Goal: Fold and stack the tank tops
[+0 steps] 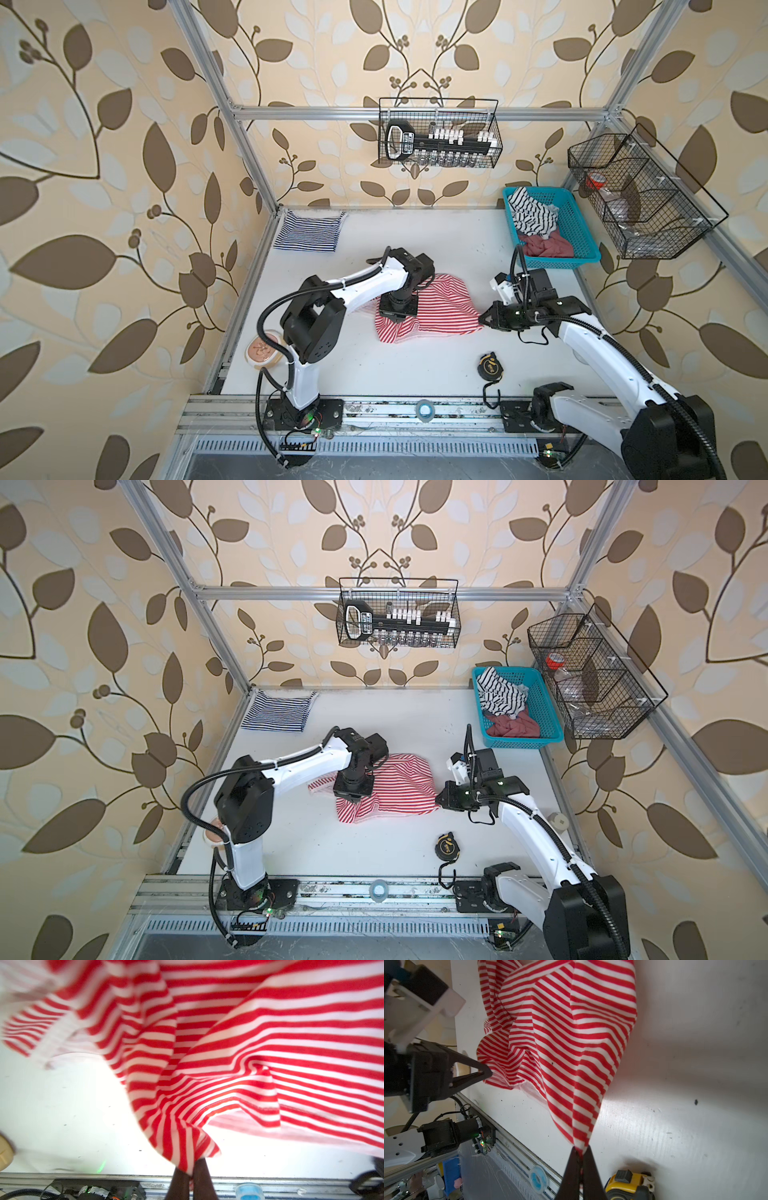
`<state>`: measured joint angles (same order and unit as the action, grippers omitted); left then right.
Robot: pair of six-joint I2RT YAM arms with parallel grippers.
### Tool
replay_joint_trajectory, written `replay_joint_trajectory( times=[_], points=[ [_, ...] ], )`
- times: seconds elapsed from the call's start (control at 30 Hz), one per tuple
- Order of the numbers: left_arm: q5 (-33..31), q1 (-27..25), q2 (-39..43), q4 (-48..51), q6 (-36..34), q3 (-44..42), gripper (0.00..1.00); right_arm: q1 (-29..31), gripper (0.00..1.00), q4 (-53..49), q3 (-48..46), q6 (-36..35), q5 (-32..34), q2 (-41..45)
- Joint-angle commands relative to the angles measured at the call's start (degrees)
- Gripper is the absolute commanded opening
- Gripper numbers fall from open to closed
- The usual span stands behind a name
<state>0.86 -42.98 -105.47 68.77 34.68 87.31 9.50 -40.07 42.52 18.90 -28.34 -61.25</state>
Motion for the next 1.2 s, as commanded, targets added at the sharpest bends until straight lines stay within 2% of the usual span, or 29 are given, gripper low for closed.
replay_joint_trajectory(
  times=[0.0, 0.2, 0.3, 0.43, 0.53, 0.7, 0.87, 0.97, 1.07, 1.17],
  points=[
    [-4.9, 3.5, 9.6, 5.4, -1.3, 3.8, 0.0, -1.3, 0.0, -1.6, 5.9, -1.9, 1.4, 1.5],
    [-5.1, 15.3, 22.5, -0.3, -5.6, 9.6, 0.0, -3.8, 0.0, -1.7, 21.6, -3.3, 1.7, -0.7],
    [-2.1, 20.7, 25.5, -4.1, -7.8, 14.5, 0.0, -5.1, 0.0, -2.1, 32.4, -3.9, 1.1, -4.6],
    [-0.8, 22.6, 23.5, -3.3, -10.3, 25.4, 0.0, -5.7, 0.0, -2.9, 45.9, -3.9, -1.4, -9.8],
    [-0.3, 22.7, 23.5, -2.8, -11.6, 32.4, 0.0, -5.7, 0.0, -3.8, 52.4, -3.6, -3.3, -11.1],
    [2.1, 22.7, 24.1, -3.1, -12.3, 37.0, 0.0, -5.7, 0.0, -4.8, 56.5, -3.3, -5.4, -9.3],
    [6.8, 22.8, 26.2, -5.6, -11.7, 36.2, 0.0, -5.7, 0.0, -4.3, 56.6, -2.2, -9.2, -7.3],
    [5.8, 22.8, 27.1, -8.4, -11.9, 33.8, 0.0, -5.7, 0.0, -2.1, 55.7, -1.2, -10.9, -7.4],
    [2.8, 23.8, 24.2, -9.8, -12.8, 33.7, 0.0, -6.4, 0.0, -0.4, 55.8, -0.3, -11.8, -11.0],
    [4.6, 27.7, 15.5, -10.2, -12.9, 38.8, 0.0, -8.6, 0.0, 1.1, 58.9, 1.1, -14.0, -18.5]
  ],
)
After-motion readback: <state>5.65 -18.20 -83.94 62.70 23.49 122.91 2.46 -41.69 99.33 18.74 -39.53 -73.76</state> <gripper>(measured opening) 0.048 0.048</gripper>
